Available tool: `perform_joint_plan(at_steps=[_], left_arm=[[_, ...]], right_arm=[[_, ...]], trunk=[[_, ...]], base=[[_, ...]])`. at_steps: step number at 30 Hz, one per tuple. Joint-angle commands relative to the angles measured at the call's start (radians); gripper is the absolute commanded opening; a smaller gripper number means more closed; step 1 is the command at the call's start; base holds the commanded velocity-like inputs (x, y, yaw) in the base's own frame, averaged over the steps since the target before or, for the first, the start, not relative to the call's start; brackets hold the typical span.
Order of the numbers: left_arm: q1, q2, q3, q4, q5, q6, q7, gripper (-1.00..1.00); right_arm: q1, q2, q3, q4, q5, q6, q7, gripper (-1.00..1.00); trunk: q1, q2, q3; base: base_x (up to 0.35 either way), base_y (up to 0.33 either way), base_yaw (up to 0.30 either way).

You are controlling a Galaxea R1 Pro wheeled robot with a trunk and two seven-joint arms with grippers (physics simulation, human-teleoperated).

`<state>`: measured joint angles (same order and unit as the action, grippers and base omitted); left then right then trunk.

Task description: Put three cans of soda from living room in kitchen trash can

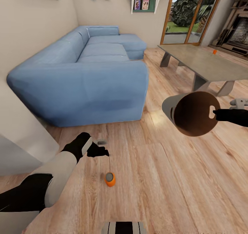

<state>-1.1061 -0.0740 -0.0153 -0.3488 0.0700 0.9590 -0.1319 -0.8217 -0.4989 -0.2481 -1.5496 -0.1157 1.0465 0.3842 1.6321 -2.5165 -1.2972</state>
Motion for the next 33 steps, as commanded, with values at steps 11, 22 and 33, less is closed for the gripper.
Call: perform_joint_plan(at_steps=[11, 22, 33], left_arm=[[0.0, 0.0, -0.001, -0.002, 0.002, 0.0, 0.001, 1.0], [0.0, -0.007, 0.0, -0.001, 0.001, -0.001, 0.003, 1.0], [0.0, -0.011, 0.0, 0.0, -0.001, -0.031, 0.002, 1.0]], right_arm=[[-0.001, -0.007, -0.077, -0.001, -0.009, 0.001, 0.006, -1.0], [0.001, -0.004, -0.091, -0.001, -0.013, 0.001, 0.014, -1.0], [0.001, -0.005, -0.094, 0.0, -0.013, 0.001, 0.018, -1.0]], trunk=[[0.0, 0.0, 0.0], [0.0, 0.0, 0.003], [0.0, 0.0, 0.013]], base=[[-0.018, 0.067, -0.004], [0.0, 0.002, -0.03], [0.0, 0.0, -0.199]])
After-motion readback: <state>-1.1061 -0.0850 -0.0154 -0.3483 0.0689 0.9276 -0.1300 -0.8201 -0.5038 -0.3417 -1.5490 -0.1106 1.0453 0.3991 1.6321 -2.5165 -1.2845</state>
